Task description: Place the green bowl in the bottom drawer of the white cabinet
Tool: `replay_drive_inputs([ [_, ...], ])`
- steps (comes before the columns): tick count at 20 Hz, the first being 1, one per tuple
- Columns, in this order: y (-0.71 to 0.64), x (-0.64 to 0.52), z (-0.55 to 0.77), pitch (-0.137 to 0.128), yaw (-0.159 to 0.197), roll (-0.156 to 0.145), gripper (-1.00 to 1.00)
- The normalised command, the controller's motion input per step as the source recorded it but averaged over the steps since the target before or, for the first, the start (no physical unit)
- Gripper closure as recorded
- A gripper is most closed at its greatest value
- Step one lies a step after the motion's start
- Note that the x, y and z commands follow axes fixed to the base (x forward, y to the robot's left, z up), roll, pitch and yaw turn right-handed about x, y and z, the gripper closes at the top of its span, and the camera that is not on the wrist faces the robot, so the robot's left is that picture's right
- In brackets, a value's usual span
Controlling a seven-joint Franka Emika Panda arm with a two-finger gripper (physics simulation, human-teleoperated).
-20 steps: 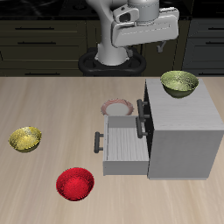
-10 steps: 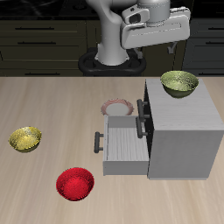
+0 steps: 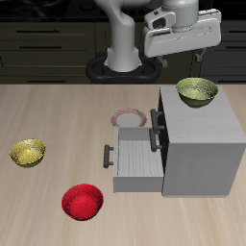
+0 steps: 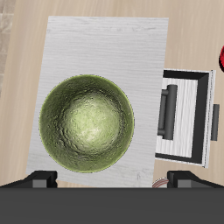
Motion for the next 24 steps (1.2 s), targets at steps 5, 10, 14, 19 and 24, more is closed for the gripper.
replay_drive_inputs([
  [5,0.02,0.11,-0.05,0.011,-0.012,-0.004,-1.0],
  [10,-0.08,0.1,-0.19,0.032,-0.015,-0.011,-1.0],
  [14,-0.1,0.04,-0.29,0.046,-0.028,-0.012,-1.0],
  [19,-0.03,0.0,-0.3,0.047,-0.022,-0.007,-1.0],
  [24,0.13,-0.05,-0.2,0.038,-0.017,0.033,-1.0],
])
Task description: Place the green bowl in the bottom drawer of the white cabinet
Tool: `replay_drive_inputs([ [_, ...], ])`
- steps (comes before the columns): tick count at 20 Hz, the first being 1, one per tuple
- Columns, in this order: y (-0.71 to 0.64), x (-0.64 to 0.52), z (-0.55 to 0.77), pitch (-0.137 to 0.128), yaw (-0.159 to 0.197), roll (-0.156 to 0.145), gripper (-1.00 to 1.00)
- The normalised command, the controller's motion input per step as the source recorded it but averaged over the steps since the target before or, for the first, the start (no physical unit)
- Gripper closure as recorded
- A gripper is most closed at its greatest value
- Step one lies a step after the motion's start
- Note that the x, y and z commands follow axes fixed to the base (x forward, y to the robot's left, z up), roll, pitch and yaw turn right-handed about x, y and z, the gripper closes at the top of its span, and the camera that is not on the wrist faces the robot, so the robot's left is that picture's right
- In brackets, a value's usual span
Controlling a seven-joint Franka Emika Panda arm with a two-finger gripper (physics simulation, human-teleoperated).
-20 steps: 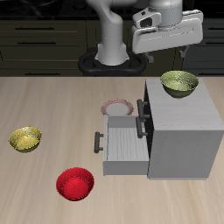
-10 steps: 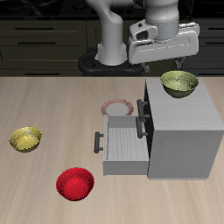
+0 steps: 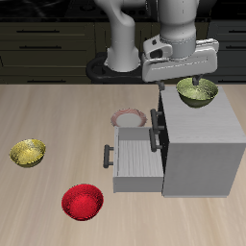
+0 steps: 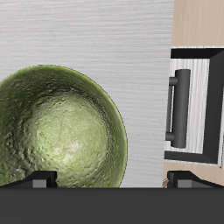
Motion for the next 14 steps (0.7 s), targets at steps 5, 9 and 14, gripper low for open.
replay_drive_inputs([
  [5,0.19,-0.09,-0.27,0.043,0.0,0.069,-1.0],
  [9,-0.04,-0.01,-0.25,0.06,-0.03,0.041,-1.0],
  [14,-0.12,-0.03,-0.11,0.009,0.003,-0.014,1.0],
])
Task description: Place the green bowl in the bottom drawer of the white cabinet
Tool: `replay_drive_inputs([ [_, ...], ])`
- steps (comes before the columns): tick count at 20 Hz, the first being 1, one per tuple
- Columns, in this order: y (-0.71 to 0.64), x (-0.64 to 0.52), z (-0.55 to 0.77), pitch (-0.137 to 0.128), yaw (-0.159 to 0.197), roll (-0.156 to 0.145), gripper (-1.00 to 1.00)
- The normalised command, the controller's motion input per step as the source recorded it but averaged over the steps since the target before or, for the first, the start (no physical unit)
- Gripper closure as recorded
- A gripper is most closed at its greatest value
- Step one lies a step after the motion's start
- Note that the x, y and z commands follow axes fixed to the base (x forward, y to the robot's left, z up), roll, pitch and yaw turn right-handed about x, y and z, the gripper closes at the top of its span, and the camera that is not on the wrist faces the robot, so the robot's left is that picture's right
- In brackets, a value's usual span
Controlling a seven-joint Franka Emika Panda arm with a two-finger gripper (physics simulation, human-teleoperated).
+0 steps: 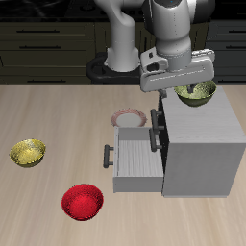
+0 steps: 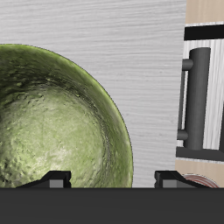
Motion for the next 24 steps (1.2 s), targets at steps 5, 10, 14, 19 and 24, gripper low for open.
replay_drive_inputs([
  [5,-0.06,-0.07,-0.04,-0.004,-0.001,0.016,1.0],
  [10,0.02,-0.03,-0.03,0.003,0.006,0.018,1.0],
  [14,-0.26,-0.01,-0.01,-0.001,-0.005,-0.035,1.0],
  [19,-0.39,-0.06,0.11,-0.025,-0.014,-0.047,1.0],
  [24,-0.36,-0.07,0.13,-0.032,-0.002,-0.05,1.0],
])
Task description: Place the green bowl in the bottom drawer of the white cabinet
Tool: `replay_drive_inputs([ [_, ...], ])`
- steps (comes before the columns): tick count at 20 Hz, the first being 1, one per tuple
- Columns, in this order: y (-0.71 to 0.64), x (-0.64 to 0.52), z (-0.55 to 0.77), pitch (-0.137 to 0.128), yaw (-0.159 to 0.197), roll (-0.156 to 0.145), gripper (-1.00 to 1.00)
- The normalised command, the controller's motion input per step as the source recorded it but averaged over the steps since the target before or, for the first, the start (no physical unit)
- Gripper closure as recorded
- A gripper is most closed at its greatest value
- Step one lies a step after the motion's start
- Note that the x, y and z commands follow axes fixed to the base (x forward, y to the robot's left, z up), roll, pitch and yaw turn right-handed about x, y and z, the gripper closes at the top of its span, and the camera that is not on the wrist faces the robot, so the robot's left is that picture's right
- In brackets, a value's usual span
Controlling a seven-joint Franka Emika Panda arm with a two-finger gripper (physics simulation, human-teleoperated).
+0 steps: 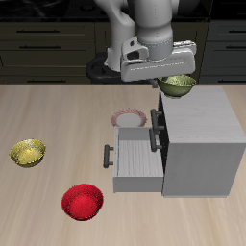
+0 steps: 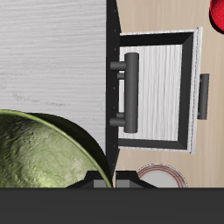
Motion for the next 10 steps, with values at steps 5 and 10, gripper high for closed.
replay_drive_inputs([
  [5,-0.52,-0.07,0.15,-0.042,-0.007,-0.076,1.0],
  [10,-0.38,-0.05,0.08,-0.019,-0.024,-0.06,1.0],
])
